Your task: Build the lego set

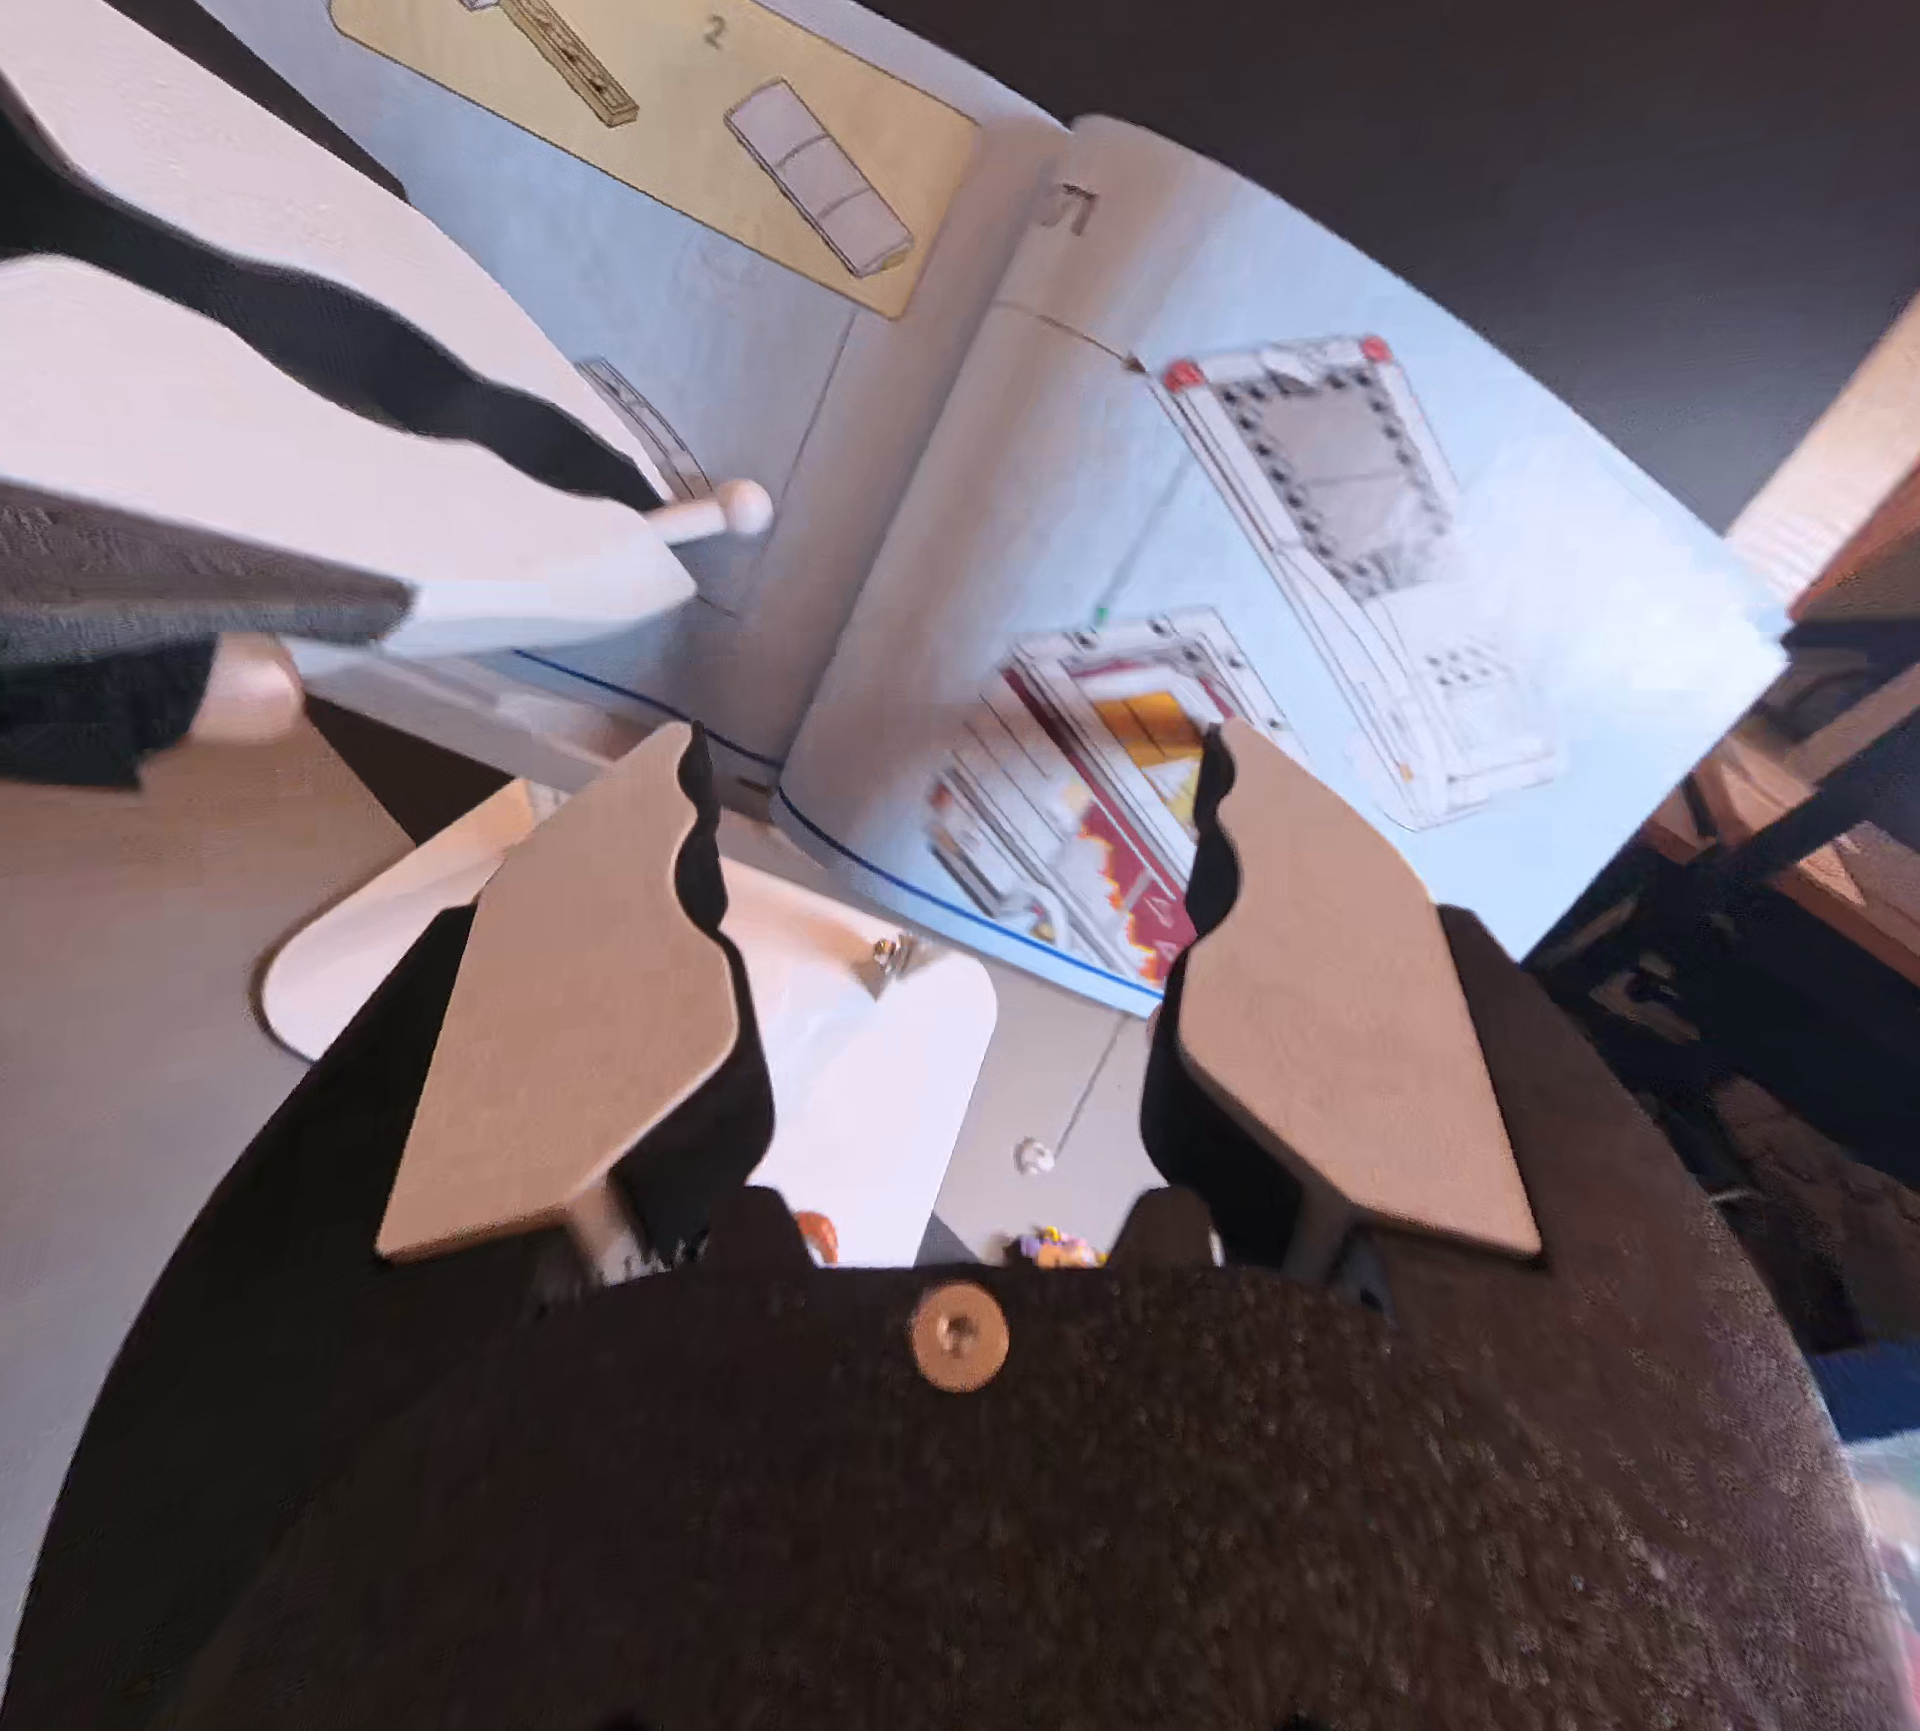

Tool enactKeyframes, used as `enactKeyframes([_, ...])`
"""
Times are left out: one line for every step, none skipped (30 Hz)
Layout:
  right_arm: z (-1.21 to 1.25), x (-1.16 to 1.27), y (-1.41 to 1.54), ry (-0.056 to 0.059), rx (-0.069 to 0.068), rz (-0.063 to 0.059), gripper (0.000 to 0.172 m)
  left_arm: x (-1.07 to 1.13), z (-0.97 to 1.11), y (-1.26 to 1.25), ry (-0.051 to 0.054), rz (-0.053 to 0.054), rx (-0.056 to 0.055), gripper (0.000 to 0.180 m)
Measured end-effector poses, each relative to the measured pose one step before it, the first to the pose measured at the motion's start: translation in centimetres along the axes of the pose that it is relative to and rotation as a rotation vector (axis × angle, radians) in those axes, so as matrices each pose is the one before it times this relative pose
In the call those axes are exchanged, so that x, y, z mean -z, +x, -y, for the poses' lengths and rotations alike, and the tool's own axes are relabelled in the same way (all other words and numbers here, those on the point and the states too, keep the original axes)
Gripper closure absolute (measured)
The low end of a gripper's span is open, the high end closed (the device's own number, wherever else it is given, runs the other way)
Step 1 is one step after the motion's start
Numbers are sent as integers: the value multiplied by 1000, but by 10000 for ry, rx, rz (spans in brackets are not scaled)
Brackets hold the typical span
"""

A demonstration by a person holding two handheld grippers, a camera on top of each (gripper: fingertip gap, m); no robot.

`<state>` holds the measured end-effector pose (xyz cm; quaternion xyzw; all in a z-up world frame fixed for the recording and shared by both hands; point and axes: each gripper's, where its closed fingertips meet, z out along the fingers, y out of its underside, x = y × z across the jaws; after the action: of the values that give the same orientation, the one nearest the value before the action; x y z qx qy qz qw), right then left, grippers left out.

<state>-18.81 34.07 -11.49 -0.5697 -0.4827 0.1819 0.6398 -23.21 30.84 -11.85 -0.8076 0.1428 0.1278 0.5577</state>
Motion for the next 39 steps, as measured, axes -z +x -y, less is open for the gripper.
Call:
enactKeyframes([-794,663,515,27,-72,-2,87,210,-58,-52,-165,219,-309,173])
enactKeyframes([-1070,496,458,-77,23,43,90,245,213,47,26,207,-409,169])
enactKeyframes([-1393,280,484,-249,37,7,93,230,321,63,55,215,-403,166])
enactKeyframes([-1674,30,242,-468,44,130,98,122,393,175,48,155,-408,165])
enactKeyframes([-1655,-190,16,-551,-12,216,100,-29,539,358,89,39,-406,168])
enactKeyframes([-1278,-284,90,-428,-8,82,100,-234,496,474,19,-8,-402,172])
enactKeyframes([-753,-253,64,-191,102,13,101,-447,315,291,-136,108,-461,173])
enactKeyframes([-484,-255,127,-116,157,-99,104,-588,217,244,-189,128,-481,174])
enactKeyframes([-407,-330,253,-170,157,-192,105,-629,244,369,-147,49,-436,177])
enactKeyframes([-417,-418,233,-212,51,-147,106,-620,251,323,-116,51,-412,180])
enactKeyframes([-349,-452,135,-187,-151,-14,106,-566,101,43,-225,192,-385,180])
enactKeyframes([-245,-435,189,-102,-243,-1,106,-440,89,-53,-260,185,-330,180])
enactKeyframes([-193,-426,290,-48,-184,-47,107,-345,38,-55,-294,142,-259,180])
enactKeyframes([-200,-396,271,-32,-126,-48,111,-222,123,-16,-166,93,-225,180])
enactKeyframes([-113,-274,251,21,-46,-46,122,-145,97,2,-120,85,-169,180])
enactKeyframes([129,26,323,184,142,-149,144,-138,-52,27,-147,85,-174,180])
enactKeyframes([252,336,240,233,391,-161,171,-105,-97,-50,-102,121,-183,180])
enactKeyframes([25,409,233,59,544,-231,172,-82,-52,16,-21,44,-111,180])
enactKeyframes([-58,394,193,18,554,-273,172,-85,-56,157,-6,-81,-28,180])
enactKeyframes([-39,379,297,-8,505,-377,172,-112,-19,242,5,-131,29,180])
enactKeyframes([-13,341,379,-102,536,-420,172,-98,-10,245,-6,-82,-31,180])
enactKeyframes([50,305,437,-115,574,-453,171,-95,-8,233,-20,-25,-88,180])
enactKeyframes([106,253,562,-39,569,-520,170,-78,-2,173,-31,17,-78,180])
enactKeyframes([195,246,698,57,606,-563,169,-69,5,156,-4,9,-47,180])
enactKeyframes([341,239,630,144,551,-459,168,-28,27,91,19,9,1,180])
enactKeyframes([421,242,536,136,532,-351,167,21,-4,2,8,9,13,180])
enactKeyframes([498,201,508,172,561,-300,166,37,-18,-1,24,-34,38,180])
enactKeyframes([452,148,413,187,595,-209,165,66,-28,15,64,-72,72,180])
enactKeyframes([416,124,301,197,648,-159,165,105,-50,22,93,-98,110,180])
enactKeyframes([374,101,204,250,714,-131,165,132,-47,36,111,-114,132,180])
enactKeyframes([266,76,113,216,646,-73,165,139,-34,46,131,-117,164,180])
enactKeyframes([232,51,95,154,561,-40,165,100,-42,14,129,-82,133,180])
enactKeyframes([368,74,214,244,534,-70,164,71,-61,-18,114,-56,79,180])
enactKeyframes([350,40,177,231,426,2,164,78,-42,15,92,-58,128,180])
enactKeyframes([154,-79,-23,124,291,161,164,116,-34,-7,64,-43,113,180])
enactKeyframes([27,-103,-3,139,144,197,163,96,-40,-13,74,-23,98,180])
enactKeyframes([14,-51,-32,187,62,207,163,53,-89,31,58,-48,128,180])
enactKeyframes([-16,1,-45,109,72,152,163,88,-34,99,131,-105,242,180])
enactKeyframes([-30,68,-8,-28,-11,78,162,258,120,114,288,-179,423,180])
